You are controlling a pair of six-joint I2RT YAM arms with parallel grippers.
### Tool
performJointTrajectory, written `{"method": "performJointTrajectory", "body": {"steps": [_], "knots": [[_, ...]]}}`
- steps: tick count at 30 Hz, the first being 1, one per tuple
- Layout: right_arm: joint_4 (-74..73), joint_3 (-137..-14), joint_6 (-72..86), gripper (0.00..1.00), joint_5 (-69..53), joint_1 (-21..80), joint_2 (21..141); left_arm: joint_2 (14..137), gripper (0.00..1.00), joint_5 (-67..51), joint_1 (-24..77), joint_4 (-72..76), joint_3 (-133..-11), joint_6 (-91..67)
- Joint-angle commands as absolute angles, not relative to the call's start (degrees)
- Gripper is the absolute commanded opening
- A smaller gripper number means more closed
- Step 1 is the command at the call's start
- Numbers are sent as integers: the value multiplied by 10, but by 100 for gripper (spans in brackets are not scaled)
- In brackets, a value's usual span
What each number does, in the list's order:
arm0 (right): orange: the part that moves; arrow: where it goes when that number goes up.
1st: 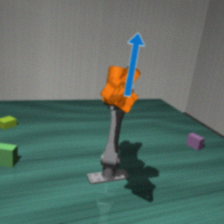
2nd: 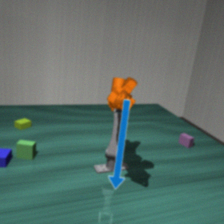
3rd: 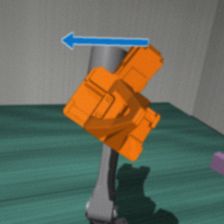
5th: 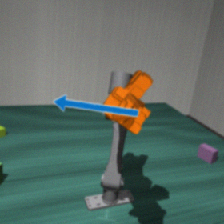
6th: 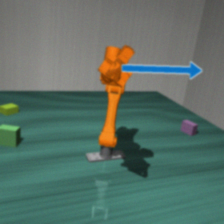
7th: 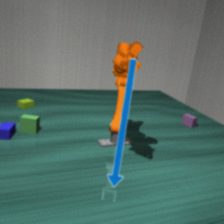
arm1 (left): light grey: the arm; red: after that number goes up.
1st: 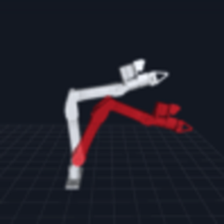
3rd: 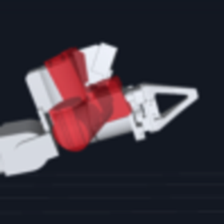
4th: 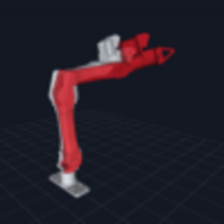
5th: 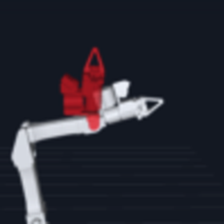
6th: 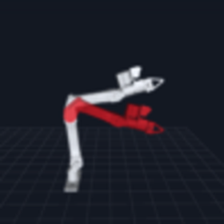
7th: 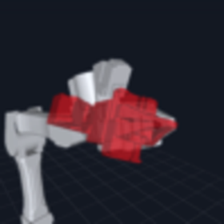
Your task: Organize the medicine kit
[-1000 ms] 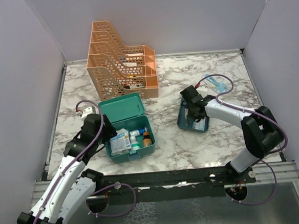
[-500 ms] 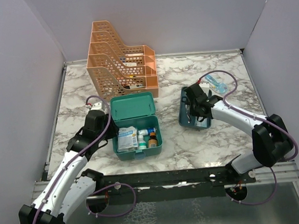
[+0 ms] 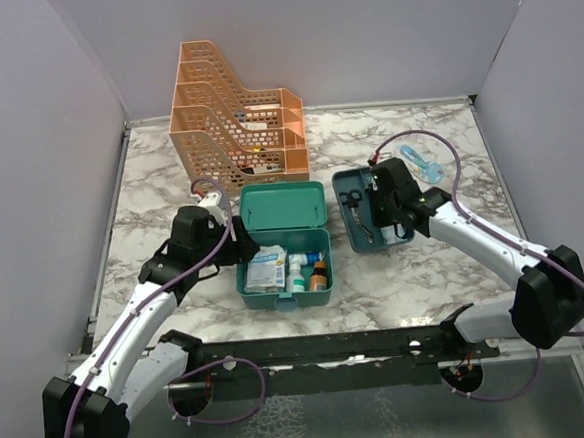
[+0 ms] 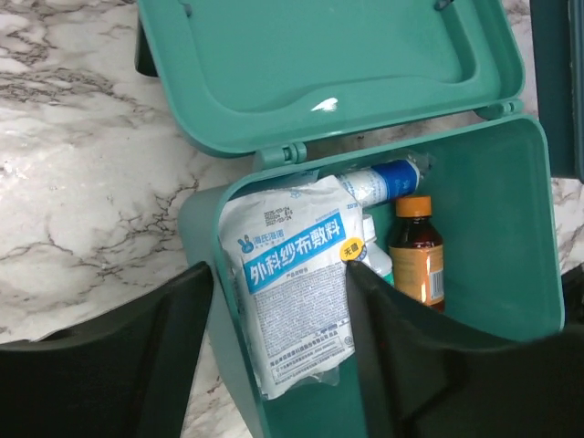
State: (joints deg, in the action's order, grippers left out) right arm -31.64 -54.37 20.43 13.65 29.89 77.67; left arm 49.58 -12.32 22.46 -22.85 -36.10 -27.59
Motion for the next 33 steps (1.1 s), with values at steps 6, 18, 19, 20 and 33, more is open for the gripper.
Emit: {"method": "performJointTrajectory", "body": {"steps": [6, 18, 19, 20, 33], "knots": [[-289, -593, 40, 1, -34, 296, 704, 487, 81, -132, 224, -231, -411, -268], [-346, -676, -87, 1, -158, 301, 699, 348, 82, 80, 225, -284, -492, -286], [-359, -685, -92, 1, -163, 303, 703, 348, 82, 80, 224, -289, -502, -285], [-372, -694, -97, 1, -166, 305, 709, 349, 82, 80, 224, -295, -510, -285], [-431, -717, -146, 1, -122, 415, 765, 369, 82, 79, 224, -318, -574, -278]]}}
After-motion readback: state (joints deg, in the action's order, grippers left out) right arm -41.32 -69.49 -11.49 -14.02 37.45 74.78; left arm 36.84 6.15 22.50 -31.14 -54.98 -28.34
